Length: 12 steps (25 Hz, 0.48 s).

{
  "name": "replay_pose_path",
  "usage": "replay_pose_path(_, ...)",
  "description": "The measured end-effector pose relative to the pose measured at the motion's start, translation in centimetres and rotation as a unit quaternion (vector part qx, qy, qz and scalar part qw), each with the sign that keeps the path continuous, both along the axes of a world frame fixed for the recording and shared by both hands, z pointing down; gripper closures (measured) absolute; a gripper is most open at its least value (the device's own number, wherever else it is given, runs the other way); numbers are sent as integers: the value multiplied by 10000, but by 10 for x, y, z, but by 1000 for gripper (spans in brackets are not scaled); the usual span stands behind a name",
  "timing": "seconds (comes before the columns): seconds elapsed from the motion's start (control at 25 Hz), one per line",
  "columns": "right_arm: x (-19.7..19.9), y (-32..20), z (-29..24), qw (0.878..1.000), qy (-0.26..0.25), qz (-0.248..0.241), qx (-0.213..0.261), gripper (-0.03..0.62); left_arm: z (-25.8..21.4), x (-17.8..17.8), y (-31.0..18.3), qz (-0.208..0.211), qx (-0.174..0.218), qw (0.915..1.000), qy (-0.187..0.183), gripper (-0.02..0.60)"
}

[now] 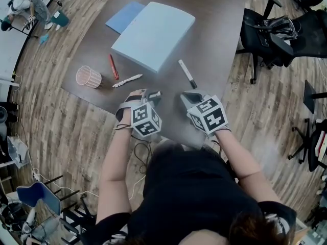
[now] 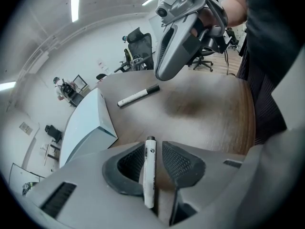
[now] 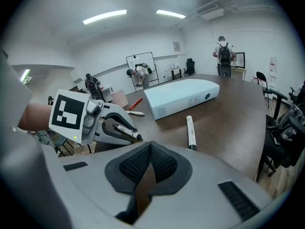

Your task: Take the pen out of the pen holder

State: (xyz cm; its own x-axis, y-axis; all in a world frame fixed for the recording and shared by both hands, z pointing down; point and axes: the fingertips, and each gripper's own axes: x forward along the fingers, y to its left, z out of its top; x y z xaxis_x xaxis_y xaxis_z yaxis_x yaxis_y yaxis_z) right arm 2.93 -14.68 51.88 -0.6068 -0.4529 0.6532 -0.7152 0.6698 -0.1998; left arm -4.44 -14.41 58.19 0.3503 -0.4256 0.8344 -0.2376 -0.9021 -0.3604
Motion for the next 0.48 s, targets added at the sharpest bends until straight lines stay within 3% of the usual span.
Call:
replay_pose_path(0.24, 2, 2, -2, 10000, -13, -21, 16, 576, -4, -3, 2, -326, -76, 9991, 252, 439)
replay_pose_path(0.48, 3, -2, -6, 9999, -56, -50, 76, 576, -24, -16, -5, -1233, -7, 9884, 886, 443)
